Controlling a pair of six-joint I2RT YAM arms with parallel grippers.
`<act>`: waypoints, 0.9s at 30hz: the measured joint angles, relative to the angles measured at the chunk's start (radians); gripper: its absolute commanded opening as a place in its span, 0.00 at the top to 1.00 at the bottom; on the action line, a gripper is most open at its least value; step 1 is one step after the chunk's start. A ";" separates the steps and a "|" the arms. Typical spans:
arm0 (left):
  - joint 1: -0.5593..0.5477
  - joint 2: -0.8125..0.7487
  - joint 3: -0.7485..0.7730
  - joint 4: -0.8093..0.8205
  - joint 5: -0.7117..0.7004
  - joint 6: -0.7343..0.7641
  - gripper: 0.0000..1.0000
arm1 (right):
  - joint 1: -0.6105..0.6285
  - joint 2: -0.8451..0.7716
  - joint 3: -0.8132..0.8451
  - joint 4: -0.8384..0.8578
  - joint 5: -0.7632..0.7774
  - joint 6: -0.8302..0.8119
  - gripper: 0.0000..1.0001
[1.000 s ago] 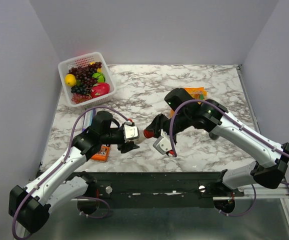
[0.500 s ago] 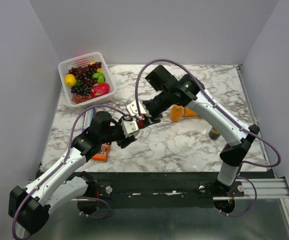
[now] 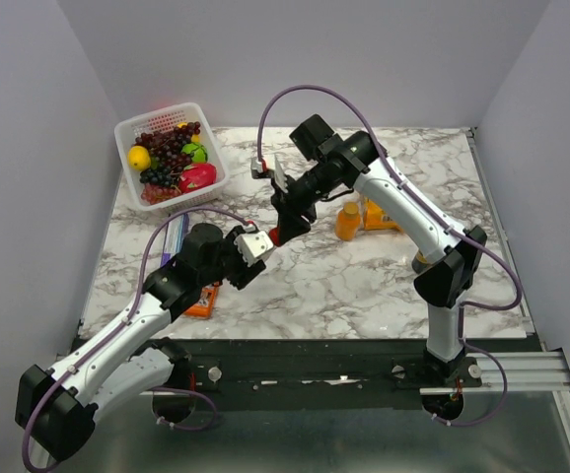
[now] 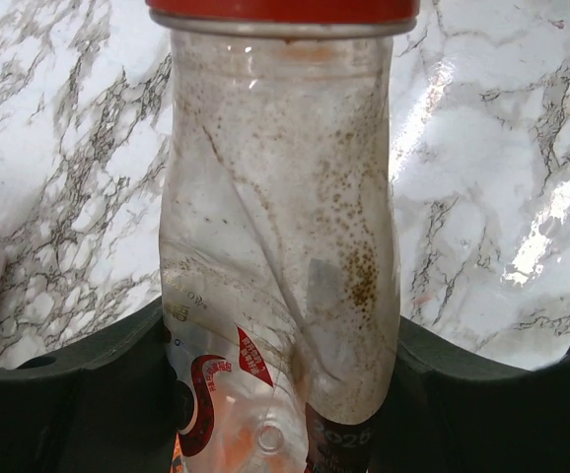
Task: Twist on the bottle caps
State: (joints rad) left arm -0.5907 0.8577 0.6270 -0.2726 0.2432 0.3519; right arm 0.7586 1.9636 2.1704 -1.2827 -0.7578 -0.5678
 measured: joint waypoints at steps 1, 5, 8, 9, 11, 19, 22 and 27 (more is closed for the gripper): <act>-0.002 0.000 -0.002 0.000 -0.004 -0.002 1.00 | -0.002 0.000 -0.005 0.001 0.001 0.032 0.98; -0.007 0.000 -0.007 0.009 -0.004 -0.014 1.00 | -0.005 0.002 0.006 0.002 0.020 0.146 0.59; -0.006 0.000 -0.007 0.042 -0.003 -0.037 1.00 | -0.008 0.008 0.054 -0.006 0.038 0.190 0.41; -0.006 0.000 -0.007 0.056 0.001 -0.046 1.00 | -0.012 0.008 0.071 -0.008 0.046 0.198 0.40; -0.005 -0.003 -0.007 0.085 0.005 -0.068 1.00 | -0.021 -0.002 0.087 -0.006 0.062 0.214 0.36; 0.013 -0.005 -0.007 0.147 0.137 -0.186 1.00 | -0.158 -0.188 -0.148 0.124 -0.017 0.243 0.20; 0.013 0.008 -0.006 0.178 0.181 -0.225 1.00 | -0.163 -0.280 -0.288 0.235 -0.064 0.285 0.03; 0.014 0.031 0.005 0.189 0.231 -0.256 1.00 | -0.149 -0.286 -0.317 0.383 -0.134 0.362 0.01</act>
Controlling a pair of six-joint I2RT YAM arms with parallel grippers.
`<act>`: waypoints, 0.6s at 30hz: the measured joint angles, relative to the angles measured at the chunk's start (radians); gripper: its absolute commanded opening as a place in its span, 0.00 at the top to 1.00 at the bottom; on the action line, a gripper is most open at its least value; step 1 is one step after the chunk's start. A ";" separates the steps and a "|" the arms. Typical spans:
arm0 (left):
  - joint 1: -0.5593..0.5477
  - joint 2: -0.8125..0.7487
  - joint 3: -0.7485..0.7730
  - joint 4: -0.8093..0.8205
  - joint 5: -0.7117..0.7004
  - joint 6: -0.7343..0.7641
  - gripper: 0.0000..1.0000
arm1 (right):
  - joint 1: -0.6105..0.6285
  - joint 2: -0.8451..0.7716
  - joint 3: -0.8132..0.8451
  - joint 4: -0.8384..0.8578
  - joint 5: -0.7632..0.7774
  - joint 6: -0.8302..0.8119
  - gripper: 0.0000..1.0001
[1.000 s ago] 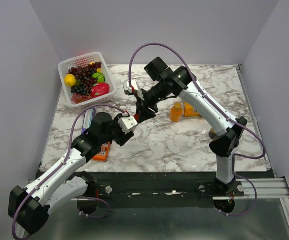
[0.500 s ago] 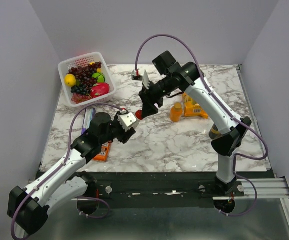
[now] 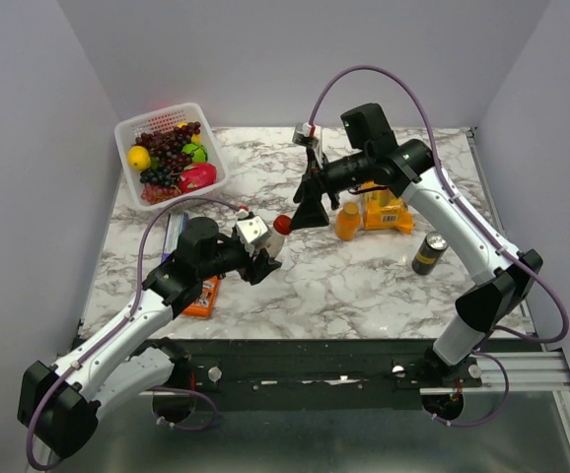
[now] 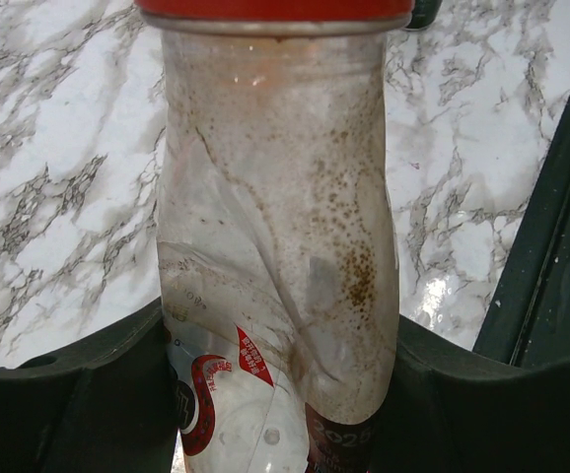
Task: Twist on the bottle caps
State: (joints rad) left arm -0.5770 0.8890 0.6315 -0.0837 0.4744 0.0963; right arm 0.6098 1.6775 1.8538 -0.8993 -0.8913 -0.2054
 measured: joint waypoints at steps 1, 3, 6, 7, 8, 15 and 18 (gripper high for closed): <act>0.000 0.002 0.003 0.000 0.007 -0.003 1.00 | 0.000 0.007 0.000 0.023 -0.011 0.012 0.00; 0.000 0.007 0.015 -0.001 0.018 -0.013 1.00 | 0.000 0.023 0.000 0.063 -0.031 0.039 0.01; 0.000 0.010 0.033 -0.001 0.027 -0.026 1.00 | 0.000 0.053 0.005 0.093 -0.050 0.066 0.01; 0.002 0.011 0.034 -0.003 0.027 -0.031 1.00 | -0.001 0.060 0.007 0.098 -0.057 0.071 0.01; 0.004 0.013 0.034 -0.005 0.027 -0.035 1.00 | -0.001 0.065 0.007 0.100 -0.059 0.072 0.01; 0.008 0.030 0.051 0.016 0.035 -0.068 1.00 | 0.000 0.075 0.002 0.124 -0.084 0.081 0.02; 0.009 0.038 0.060 0.031 0.037 -0.076 1.00 | 0.005 0.075 -0.006 0.142 -0.095 0.089 0.11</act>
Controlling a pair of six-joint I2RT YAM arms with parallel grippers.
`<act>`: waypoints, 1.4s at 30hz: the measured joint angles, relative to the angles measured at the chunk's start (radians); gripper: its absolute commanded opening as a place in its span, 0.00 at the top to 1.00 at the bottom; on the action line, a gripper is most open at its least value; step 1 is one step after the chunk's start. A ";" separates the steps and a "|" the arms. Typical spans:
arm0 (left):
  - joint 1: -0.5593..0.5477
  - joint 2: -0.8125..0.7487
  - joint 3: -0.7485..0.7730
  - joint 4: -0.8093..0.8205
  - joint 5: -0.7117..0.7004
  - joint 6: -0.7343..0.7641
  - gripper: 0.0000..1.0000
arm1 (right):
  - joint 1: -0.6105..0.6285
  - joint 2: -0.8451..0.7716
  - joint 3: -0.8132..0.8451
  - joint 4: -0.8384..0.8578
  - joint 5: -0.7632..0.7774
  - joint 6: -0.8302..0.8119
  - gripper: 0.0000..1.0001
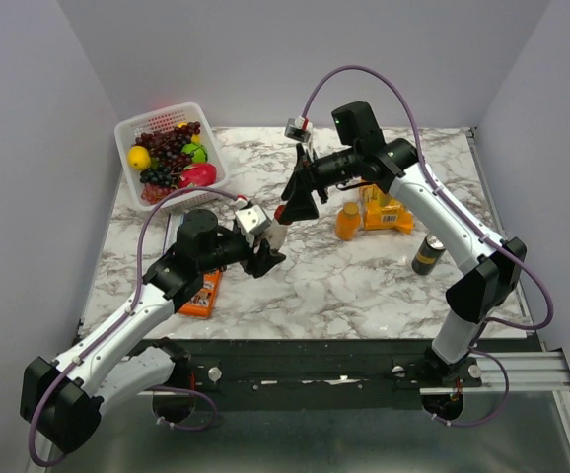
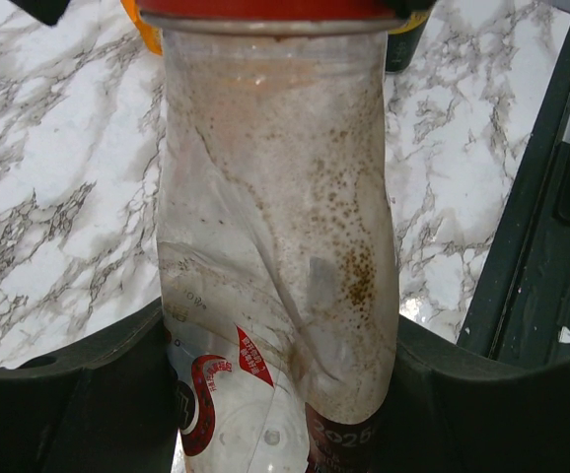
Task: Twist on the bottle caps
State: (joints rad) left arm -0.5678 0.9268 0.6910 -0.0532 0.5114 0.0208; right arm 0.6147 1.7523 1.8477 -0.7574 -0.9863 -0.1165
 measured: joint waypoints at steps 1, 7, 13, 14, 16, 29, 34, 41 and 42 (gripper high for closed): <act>0.002 0.004 0.001 0.005 0.002 -0.005 1.00 | 0.001 0.000 -0.002 0.005 -0.002 0.005 0.21; 0.014 0.028 0.003 0.021 0.000 -0.048 0.48 | 0.009 0.006 -0.002 0.024 -0.018 0.021 0.63; 0.017 0.029 0.002 0.030 -0.038 -0.045 0.01 | 0.014 0.015 0.031 -0.022 0.074 -0.089 0.67; 0.017 0.027 0.002 0.028 -0.057 -0.035 0.01 | 0.013 0.014 0.032 -0.027 0.082 -0.099 0.67; 0.026 0.025 -0.007 0.022 -0.101 -0.029 0.01 | 0.014 0.006 0.022 -0.048 0.161 -0.175 0.68; 0.198 -0.002 -0.079 -0.113 -0.225 -0.017 0.01 | 0.004 -0.024 -0.243 -0.042 0.436 -0.467 0.69; 0.274 -0.016 -0.079 -0.140 -0.224 -0.014 0.01 | 0.004 -0.013 -0.293 0.003 0.454 -0.504 0.67; 0.347 -0.033 -0.079 -0.171 -0.206 -0.014 0.01 | 0.004 0.032 -0.308 0.040 0.466 -0.519 0.62; 0.353 -0.034 -0.079 -0.171 -0.203 -0.014 0.01 | 0.003 0.035 -0.309 0.041 0.467 -0.520 0.61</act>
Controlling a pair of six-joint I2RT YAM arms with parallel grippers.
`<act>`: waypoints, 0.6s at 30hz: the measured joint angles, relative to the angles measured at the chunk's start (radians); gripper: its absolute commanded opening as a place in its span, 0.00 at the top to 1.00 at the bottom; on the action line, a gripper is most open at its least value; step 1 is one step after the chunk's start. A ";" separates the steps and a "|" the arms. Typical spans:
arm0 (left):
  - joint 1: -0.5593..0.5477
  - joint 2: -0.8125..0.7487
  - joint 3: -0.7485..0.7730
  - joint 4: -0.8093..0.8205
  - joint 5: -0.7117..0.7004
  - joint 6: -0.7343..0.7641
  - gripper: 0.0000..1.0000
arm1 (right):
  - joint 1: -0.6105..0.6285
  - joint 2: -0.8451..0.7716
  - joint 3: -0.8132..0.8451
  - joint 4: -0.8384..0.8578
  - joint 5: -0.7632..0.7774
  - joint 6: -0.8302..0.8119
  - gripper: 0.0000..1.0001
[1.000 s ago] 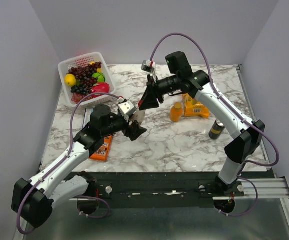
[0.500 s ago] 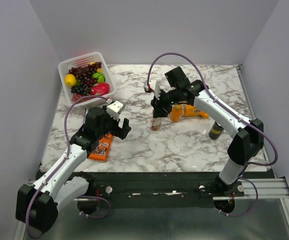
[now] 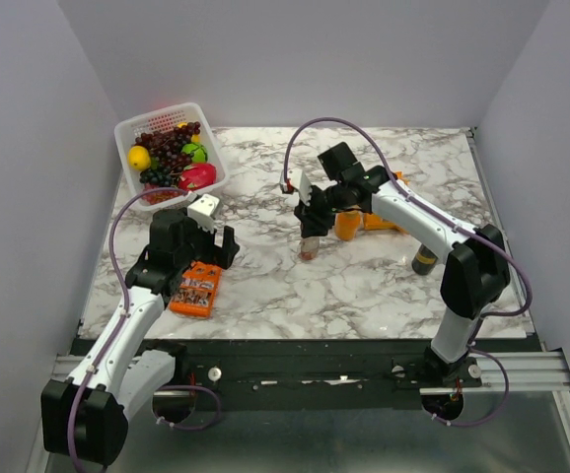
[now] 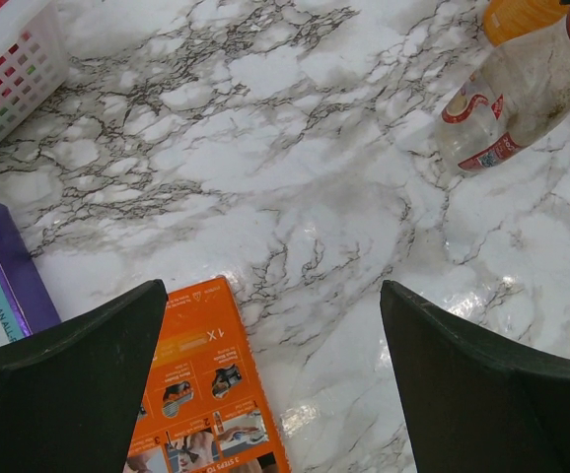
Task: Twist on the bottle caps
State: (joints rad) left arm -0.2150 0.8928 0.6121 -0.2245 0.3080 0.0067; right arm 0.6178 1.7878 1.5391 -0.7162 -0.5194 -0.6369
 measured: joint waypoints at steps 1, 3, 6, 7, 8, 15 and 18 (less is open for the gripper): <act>0.007 0.000 0.000 0.000 0.003 0.000 0.01 | -0.002 0.003 0.000 0.002 0.000 0.000 0.57; 0.023 -0.002 -0.002 0.000 0.011 0.000 0.01 | -0.004 0.006 0.000 0.007 0.000 0.000 0.53; 0.037 -0.005 -0.003 -0.002 0.021 0.000 0.01 | -0.005 0.014 0.000 0.014 0.000 0.000 0.44; 0.040 -0.006 -0.003 -0.002 0.023 0.000 0.01 | -0.005 0.017 0.000 0.014 0.001 0.000 0.41; 0.043 -0.008 -0.004 -0.002 0.025 0.000 0.01 | -0.005 0.019 0.000 0.015 0.001 0.000 0.39; 0.055 -0.017 -0.020 -0.002 0.047 -0.001 0.01 | -0.005 0.037 0.000 0.022 0.016 0.009 0.25; 0.058 -0.017 -0.021 -0.002 0.057 -0.012 0.01 | -0.010 0.053 0.005 0.023 0.024 0.012 0.18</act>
State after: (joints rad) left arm -0.1570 0.8761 0.5907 -0.2264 0.3649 -0.0051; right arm 0.6079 1.8412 1.5436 -0.6937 -0.4957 -0.6247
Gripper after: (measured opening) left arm 0.985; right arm 0.770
